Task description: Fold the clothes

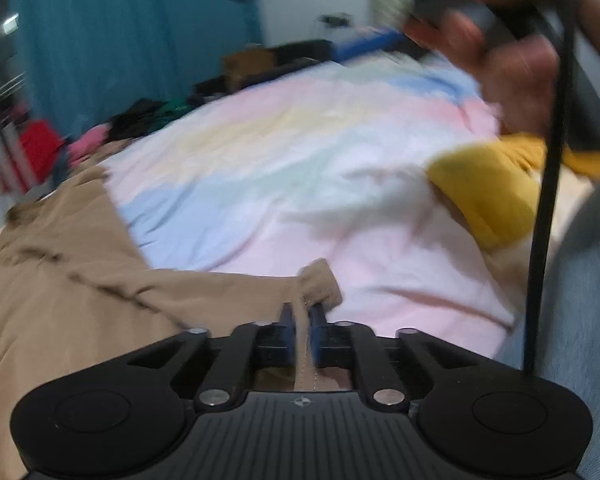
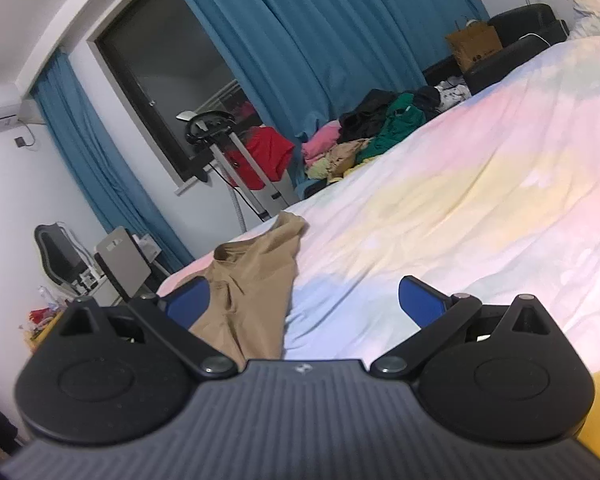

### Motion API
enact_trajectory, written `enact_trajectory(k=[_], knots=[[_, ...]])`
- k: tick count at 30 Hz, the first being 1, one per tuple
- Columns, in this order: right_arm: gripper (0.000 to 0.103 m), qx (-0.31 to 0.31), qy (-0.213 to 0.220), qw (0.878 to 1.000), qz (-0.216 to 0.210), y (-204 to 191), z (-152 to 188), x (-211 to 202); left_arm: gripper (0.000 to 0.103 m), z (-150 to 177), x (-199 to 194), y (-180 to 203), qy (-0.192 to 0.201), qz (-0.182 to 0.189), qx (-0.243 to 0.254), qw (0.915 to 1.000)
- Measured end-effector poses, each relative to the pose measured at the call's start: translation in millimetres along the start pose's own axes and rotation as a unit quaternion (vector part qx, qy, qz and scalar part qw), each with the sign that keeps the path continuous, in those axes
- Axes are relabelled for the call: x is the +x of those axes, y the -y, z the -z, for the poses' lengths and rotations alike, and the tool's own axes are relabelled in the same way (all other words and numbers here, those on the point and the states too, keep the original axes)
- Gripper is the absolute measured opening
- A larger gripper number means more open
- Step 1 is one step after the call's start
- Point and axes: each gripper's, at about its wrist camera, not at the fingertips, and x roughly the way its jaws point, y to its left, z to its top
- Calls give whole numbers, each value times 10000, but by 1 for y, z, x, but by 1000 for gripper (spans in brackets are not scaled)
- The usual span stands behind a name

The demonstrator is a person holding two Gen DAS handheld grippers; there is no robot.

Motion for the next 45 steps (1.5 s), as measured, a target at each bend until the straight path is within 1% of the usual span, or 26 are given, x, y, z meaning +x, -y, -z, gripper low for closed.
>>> enact_trajectory(k=[2,3,5,6,9,13,16,17,18,20,21,22,23,24,25,26,28,30,32,33,36,39,41,43,44,45], knots=[[102,-18,9,10000,37,-1,1,-1,6,-3,-17,-16,110,-7,-630,9980],[102,-27,9,10000,40,-2,1,-2,6,-4,-27,-26,162,3,-976,9951],[102,-56,-2,10000,34,-3,2,-3,6,-4,-48,-46,240,32,-1717,9849],[102,-77,-15,10000,37,-4,3,-3,6,-2,-59,-56,260,50,-2117,9770],[102,-126,-84,9999,49,-7,6,-1,6,12,-86,-87,217,49,-3293,9440],[102,-210,-265,9994,31,-12,12,7,6,43,-104,-118,-238,-303,-4247,9045],[102,-308,-399,9987,35,-18,17,12,6,65,-102,-130,-887,-498,-4568,8837],[102,-329,-447,9985,34,-21,19,14,6,70,-101,-133,-1015,-513,-4644,8783],[102,-347,-490,9982,30,-23,21,15,5,73,-102,-135,-1075,-485,-4685,8756],[102,-364,-546,9978,8,-27,24,16,10,72,-107,-137,-1086,-396,-4659,8773],[102,-366,-573,9977,-1,-30,27,16,17,68,-109,-137,-1065,-399,-4555,8829],[102,-372,-601,9975,-9,-32,29,17,32,63,-113,-137,-1025,-428,-4443,8889],[102,-384,-632,9973,-14,-35,32,17,40,59,-116,-137,-977,-462,-4368,8931],[102,-410,-666,9969,-9,-37,35,19,52,54,-118,-138,-924,-496,-4289,8972],[102,-430,-690,9967,14,-40,39,20,60,46,-118,-143,-881,-531,-4203,9015],[102,-441,-705,9965,35,-44,42,22,64,38,-117,-149,-841,-579,-4119,9055],[102,-490,-735,9961,50,-50,50,28,78,18,-107,-166,-710,-679,-3987,9118],[102,-684,-743,9949,69,-59,59,37,84,-2,-83,-192,-601,-652,-3925,9155],[102,-900,-740,9931,119,-67,67,46,84,-15,-50,-226,-712,-568,-3807,9202],[102,-1033,-713,9919,211,-70,69,52,84,-23,-29,-242,-768,-652,-3736,9221],[102,-1193,-638,9899,433,-69,70,71,82,-38,24,-286,-767,-874,-3718,9210],[102,-1022,-576,9914,575,-60,68,89,82,-51,70,-322,-636,-1050,-3768,9181],[102,-948,-571,9915,685,-51,69,99,81,-58,97,-339,-595,-1185,-3697,9197],[102,-824,-621,9917,764,-42,69,108,74,-60,120,-352,-541,-1185,-3759,9174],[102,-770,-637,9919,790,-38,70,112,71,-59,129,-358,-510,-1059,-3880,9141],[102,-743,-644,9918,815,-35,70,116,59,-59,137,-363,-496,-907,-3992,9110]])
